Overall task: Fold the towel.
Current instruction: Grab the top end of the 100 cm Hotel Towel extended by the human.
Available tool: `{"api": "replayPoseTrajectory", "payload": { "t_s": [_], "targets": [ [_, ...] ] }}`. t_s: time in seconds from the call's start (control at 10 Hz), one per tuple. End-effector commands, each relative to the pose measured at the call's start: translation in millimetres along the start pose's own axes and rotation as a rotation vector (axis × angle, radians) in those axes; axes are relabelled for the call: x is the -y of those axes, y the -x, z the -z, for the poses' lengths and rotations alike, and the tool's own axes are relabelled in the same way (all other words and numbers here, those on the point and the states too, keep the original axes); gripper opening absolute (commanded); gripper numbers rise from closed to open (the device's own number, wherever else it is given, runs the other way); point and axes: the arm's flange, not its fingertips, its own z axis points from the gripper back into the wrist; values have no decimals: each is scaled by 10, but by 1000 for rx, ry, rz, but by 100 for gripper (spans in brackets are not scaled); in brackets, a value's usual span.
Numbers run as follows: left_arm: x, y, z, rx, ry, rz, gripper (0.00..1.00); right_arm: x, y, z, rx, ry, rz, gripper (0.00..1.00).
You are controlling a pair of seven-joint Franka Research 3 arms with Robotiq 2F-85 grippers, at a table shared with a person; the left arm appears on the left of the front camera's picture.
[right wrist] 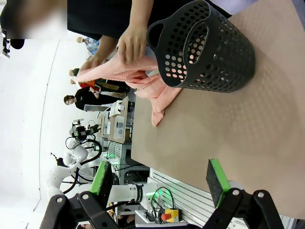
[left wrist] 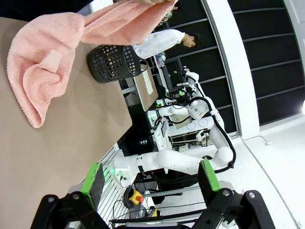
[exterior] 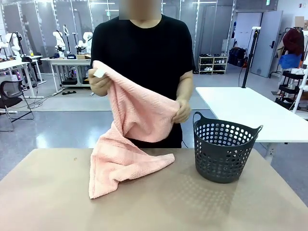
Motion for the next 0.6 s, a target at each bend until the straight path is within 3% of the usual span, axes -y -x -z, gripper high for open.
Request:
{"api": "replayPoseTrajectory", "payload": {
  "t_s": [0.0, 0.5],
  "targets": [
    [23, 9, -8, -7, 11, 14, 100, -21, -2, -8, 4, 4, -4, 100],
    [23, 9, -8, -7, 11, 14, 100, -21, -2, -8, 4, 4, -4, 100]
  ]
}}
